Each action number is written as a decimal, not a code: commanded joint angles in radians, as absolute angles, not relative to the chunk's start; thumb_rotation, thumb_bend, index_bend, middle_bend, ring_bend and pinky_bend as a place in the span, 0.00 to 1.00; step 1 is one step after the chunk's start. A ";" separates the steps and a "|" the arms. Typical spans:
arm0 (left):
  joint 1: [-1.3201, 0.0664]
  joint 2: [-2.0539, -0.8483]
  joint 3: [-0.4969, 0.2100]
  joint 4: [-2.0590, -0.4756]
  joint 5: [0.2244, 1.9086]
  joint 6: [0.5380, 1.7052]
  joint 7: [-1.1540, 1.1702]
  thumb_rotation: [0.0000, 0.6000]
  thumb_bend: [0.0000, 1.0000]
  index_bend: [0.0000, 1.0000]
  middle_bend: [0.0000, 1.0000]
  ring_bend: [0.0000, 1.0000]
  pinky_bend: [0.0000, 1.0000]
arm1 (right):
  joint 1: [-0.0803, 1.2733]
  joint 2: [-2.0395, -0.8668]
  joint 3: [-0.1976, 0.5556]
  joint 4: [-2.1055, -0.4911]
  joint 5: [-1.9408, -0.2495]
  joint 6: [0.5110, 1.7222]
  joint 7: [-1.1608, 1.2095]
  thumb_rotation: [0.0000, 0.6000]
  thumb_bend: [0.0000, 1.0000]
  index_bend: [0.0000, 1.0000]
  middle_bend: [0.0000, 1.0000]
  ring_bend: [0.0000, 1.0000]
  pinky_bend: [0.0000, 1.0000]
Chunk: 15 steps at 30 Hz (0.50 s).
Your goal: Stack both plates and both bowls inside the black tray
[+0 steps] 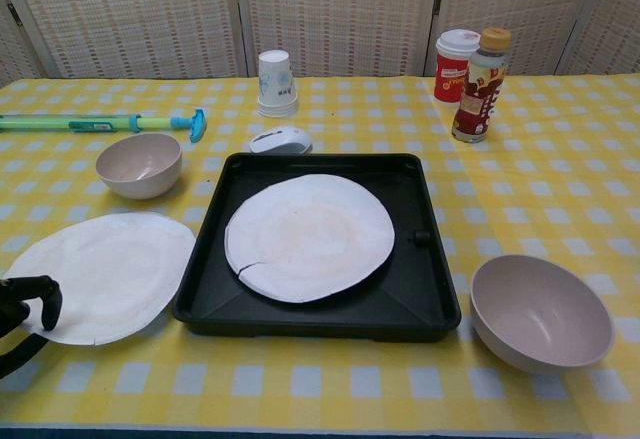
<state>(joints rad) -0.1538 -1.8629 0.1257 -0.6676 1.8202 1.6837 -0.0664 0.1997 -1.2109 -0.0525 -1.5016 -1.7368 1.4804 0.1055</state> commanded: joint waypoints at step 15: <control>-0.161 -1.867 0.002 -0.655 1.758 1.929 -0.123 1.00 0.59 0.64 1.00 0.96 1.00 | 0.204 -1.212 -0.057 -1.509 -1.734 1.453 0.089 1.00 0.22 0.00 0.00 0.00 0.05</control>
